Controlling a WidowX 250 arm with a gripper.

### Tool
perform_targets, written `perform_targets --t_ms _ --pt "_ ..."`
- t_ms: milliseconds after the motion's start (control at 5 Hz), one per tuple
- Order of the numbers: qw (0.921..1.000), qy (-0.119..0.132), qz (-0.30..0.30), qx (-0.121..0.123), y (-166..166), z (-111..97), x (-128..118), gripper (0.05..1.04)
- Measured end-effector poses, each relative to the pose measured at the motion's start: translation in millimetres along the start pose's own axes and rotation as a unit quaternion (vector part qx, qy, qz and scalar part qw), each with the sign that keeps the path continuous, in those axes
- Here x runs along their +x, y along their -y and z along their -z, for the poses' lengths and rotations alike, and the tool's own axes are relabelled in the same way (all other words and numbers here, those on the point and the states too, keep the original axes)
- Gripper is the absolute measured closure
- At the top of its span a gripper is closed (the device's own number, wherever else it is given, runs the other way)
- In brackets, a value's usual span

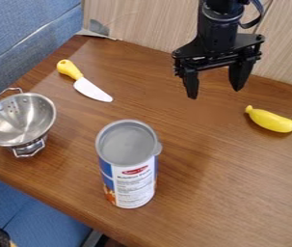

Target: Moving the yellow banana in to upper side of the table

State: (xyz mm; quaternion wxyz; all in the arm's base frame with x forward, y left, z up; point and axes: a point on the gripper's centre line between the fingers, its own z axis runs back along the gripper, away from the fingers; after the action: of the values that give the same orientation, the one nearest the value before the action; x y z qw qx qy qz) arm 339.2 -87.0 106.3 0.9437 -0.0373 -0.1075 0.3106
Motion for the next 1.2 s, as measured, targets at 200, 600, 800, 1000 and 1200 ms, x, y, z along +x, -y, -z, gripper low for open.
perform_targets --t_ms 200,600,800,1000,1200 --pt "0.9999 -0.012 -0.004 0.010 -1.9 9.7 -3.5 0.083" --pt "0.9975 -0.051 -0.045 -0.019 22.9 14.9 -24.0 0.083" --pt "0.9938 -0.039 -0.100 -0.028 42.2 10.2 -36.0 0.083" --pt "0.9830 -0.026 -0.178 -0.037 53.3 12.8 -43.0 0.083" --pt "0.9752 -0.009 -0.219 -0.032 63.8 19.5 -42.3 0.083"
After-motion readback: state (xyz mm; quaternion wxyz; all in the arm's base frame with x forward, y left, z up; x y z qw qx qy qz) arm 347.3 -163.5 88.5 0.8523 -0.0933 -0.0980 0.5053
